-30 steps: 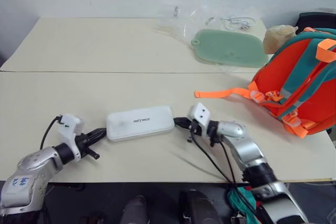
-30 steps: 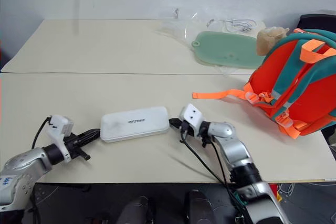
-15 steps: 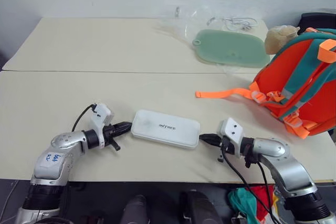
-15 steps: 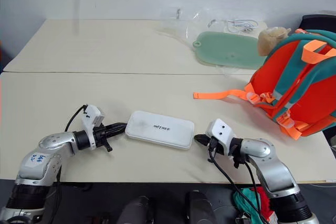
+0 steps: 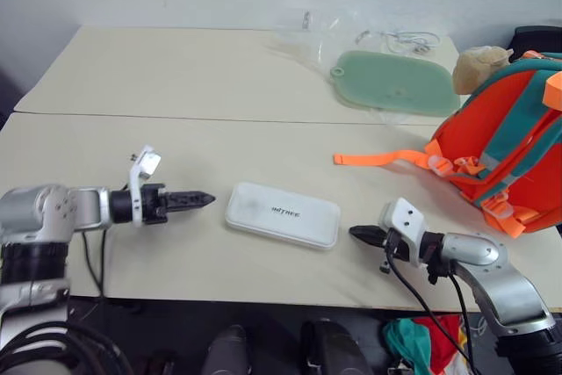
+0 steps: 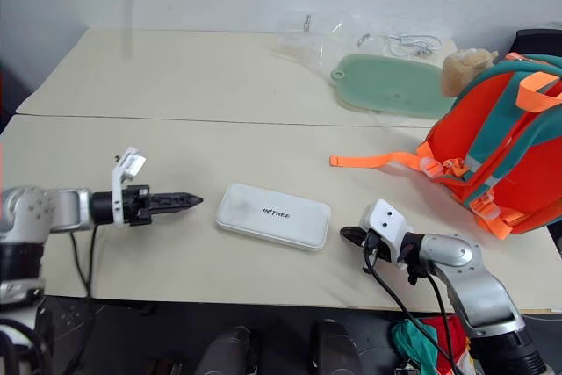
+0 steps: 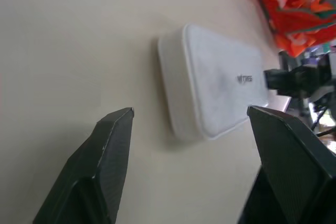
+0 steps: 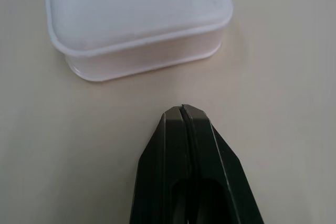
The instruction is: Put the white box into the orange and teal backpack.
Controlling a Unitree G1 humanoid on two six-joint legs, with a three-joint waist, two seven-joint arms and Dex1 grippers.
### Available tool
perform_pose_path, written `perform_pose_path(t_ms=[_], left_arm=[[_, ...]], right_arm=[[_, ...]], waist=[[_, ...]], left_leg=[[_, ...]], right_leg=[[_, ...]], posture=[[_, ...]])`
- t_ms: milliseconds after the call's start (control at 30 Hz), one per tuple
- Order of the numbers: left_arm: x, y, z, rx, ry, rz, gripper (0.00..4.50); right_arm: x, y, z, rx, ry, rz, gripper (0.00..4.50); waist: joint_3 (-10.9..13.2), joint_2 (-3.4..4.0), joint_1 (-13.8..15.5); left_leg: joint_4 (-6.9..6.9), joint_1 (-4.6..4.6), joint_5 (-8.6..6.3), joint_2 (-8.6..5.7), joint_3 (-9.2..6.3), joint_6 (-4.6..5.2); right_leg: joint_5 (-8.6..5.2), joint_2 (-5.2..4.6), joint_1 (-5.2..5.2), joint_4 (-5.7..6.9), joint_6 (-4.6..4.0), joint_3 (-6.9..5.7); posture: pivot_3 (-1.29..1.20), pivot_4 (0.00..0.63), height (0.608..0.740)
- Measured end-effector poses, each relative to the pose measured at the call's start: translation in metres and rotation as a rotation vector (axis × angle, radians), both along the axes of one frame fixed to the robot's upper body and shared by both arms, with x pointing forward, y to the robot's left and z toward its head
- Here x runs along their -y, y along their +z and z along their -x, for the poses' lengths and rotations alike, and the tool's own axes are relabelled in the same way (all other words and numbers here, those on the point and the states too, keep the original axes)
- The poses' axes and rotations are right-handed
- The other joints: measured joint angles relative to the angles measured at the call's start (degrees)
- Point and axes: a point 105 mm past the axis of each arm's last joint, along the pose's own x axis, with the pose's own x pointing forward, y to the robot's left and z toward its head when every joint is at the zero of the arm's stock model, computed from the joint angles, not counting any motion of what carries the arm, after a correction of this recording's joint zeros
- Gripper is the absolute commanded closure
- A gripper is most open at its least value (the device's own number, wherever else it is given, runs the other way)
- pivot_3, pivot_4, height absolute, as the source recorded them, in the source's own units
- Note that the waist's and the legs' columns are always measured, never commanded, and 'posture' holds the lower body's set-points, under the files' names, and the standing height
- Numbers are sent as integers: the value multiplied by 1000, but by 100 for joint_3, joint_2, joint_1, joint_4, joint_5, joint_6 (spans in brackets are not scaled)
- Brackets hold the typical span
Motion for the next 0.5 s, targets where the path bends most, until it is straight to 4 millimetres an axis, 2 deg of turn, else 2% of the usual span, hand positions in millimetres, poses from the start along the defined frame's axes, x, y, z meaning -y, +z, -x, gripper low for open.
perform_pose_path(t_ms=[133, 300, 500], left_arm=[[24, -15, -5, -146, -51, 37, 856], [39, -16, -11, -195, -90, 39, 856], [53, -20, -1, -262, -167, 82, 856]], right_arm=[[-11, 0, -6, 8, 26, -13, 4500], [-19, 2, -20, 39, 37, -18, 4500], [-25, 2, -27, 68, 59, -12, 4500]], waist=[[5, -8, -89], [4, -8, -82], [4, -9, -81]], left_leg=[[1, 0, 10, 7, 3, -15], [8, 8, 14, 7, 6, -19], [10, 4, 14, 5, 6, -19]], right_leg=[[0, 11, -4, 3, 0, 3], [0, 11, -2, 12, 0, 7], [0, 7, -2, 10, 0, 8]], posture=[[0, 150, 740], [0, 150, 740], [0, 150, 740]])
